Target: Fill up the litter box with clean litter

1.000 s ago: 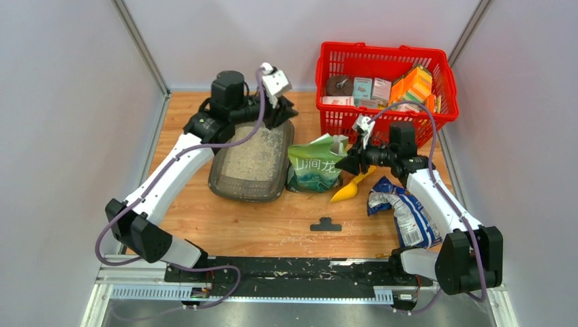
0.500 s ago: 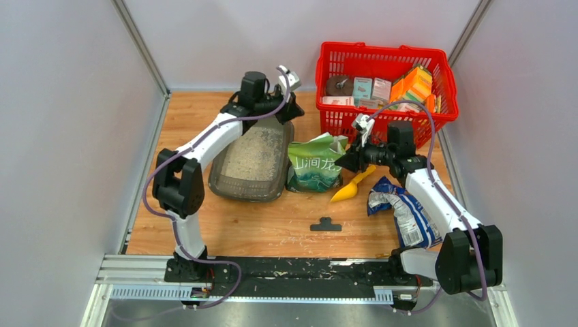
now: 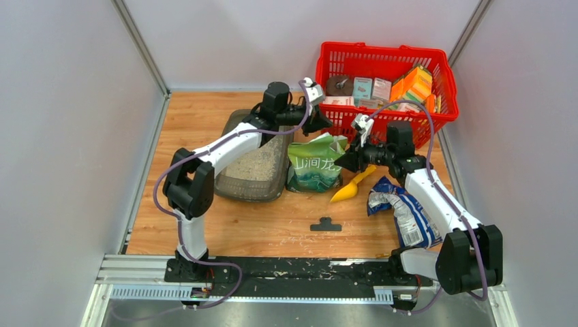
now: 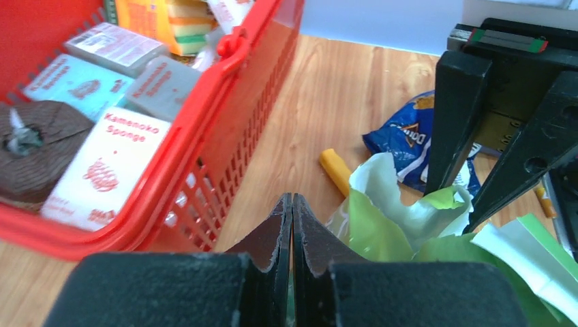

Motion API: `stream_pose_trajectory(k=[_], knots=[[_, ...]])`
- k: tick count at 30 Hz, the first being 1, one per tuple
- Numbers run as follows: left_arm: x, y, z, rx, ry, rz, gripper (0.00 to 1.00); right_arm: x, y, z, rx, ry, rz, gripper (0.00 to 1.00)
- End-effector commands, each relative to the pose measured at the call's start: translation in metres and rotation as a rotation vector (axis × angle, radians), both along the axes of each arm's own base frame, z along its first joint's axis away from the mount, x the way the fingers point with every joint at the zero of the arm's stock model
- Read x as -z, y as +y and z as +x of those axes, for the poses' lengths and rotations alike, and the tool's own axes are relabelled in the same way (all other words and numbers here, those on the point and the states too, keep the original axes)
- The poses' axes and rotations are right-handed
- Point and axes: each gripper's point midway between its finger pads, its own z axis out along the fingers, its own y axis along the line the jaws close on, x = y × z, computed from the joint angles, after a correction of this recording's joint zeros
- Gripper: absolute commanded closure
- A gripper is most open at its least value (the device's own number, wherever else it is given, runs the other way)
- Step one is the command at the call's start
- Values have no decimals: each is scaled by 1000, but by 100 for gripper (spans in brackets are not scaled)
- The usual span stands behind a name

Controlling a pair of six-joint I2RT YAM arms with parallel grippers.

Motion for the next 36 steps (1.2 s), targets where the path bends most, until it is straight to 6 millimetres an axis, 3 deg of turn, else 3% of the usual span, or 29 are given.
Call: stream_pose_trajectory(k=[1,19,28,33,36], knots=[[0,-18,-13,92,-10,-40,93,-17,9,-1,-57,-60,15,75],[11,-25,-70,382,67,-64,95,-15,9,2,-62,-46,0,79],[17,-28,-69,366,62,-58,96,-12,7,4,-72,-39,-27,78],[17,-29,-66,359,56,-58,96,-13,4,6,-57,-52,-52,69],[17,-29,-64,351,55,-58,96,-14,1,5,-41,-57,-65,53]])
